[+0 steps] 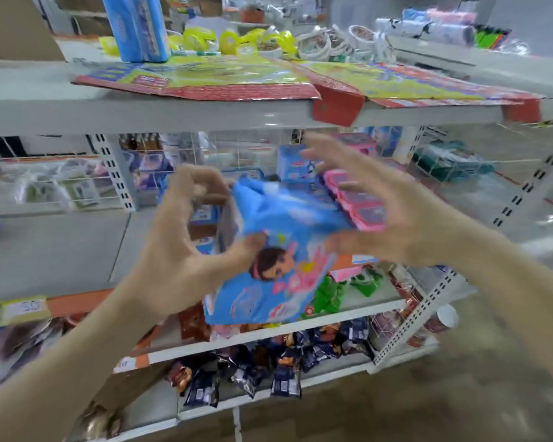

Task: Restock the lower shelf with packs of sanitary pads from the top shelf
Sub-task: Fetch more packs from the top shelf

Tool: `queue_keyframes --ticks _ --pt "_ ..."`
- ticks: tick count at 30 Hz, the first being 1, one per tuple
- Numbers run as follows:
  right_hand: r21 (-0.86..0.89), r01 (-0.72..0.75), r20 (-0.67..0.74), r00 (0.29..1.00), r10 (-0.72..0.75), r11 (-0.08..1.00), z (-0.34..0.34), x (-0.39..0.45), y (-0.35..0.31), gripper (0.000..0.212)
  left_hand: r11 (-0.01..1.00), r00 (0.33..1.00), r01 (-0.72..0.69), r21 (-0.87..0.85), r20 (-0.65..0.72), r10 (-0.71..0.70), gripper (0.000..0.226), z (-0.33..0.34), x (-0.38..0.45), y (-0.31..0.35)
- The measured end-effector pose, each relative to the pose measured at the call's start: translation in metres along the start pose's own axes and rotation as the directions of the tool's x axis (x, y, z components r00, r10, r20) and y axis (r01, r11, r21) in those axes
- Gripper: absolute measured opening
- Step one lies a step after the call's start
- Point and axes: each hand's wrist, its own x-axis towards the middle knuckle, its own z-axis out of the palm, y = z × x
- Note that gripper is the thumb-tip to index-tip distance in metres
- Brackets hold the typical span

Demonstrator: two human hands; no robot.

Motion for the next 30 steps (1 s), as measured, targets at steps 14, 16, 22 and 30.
queue_keyframes --ticks 14,16,22,30 --pt "0.007 -0.001 0.015 1.0 0.001 1.0 0.032 -0.017 -0.006 0.077 0.981 0.994 -0.018 0.192 0.106 -0.002 0.04 0.025 -0.013 0.005" --pt "0.065 -0.02 -0.032 0.999 0.022 0.998 0.03 -0.02 -0.001 0.076 0.986 0.998 0.002 0.168 0.054 -0.011 0.036 0.032 -0.017 0.004" --pt "0.385 -0.013 -0.2 0.975 0.097 0.923 0.011 -0.039 0.025 0.063 0.986 0.946 0.139 -0.096 -0.282 -0.161 0.033 0.054 -0.047 -0.015" --pt "0.644 -0.023 -0.328 0.894 0.304 0.765 0.024 -0.067 0.064 0.057 0.91 0.854 0.308 -0.276 -0.341 -0.393 0.053 0.102 -0.057 -0.026"
